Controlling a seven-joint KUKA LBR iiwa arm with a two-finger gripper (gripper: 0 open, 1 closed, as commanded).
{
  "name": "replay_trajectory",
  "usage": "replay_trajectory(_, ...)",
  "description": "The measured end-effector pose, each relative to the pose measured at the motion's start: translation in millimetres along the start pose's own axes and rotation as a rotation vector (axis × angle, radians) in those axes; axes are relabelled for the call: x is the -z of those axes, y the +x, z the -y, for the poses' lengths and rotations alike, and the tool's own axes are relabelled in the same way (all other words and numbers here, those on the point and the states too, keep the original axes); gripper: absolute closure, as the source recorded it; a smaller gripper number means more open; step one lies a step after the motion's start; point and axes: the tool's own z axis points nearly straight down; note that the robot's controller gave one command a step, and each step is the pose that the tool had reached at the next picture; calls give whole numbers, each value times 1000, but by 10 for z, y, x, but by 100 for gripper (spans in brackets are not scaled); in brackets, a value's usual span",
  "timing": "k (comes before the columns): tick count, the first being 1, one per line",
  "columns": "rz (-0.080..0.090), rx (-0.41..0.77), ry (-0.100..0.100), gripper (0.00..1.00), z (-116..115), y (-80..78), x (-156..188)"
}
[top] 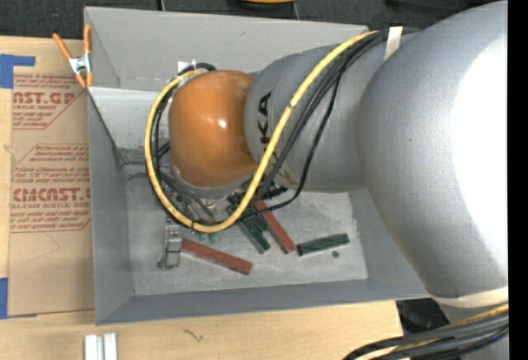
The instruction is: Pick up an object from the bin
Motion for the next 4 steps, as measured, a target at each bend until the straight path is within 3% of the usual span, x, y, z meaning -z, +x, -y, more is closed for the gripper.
replay_trajectory(1,7,-2,-2,0,8,-23,35)
replay_trajectory(2,9,-110,-3,0,515,56,-647)
replay_trajectory(3,4,-121,0,0,678,139,-676)
replay_trajectory(4,7,-194,-2,0,687,200,-481)
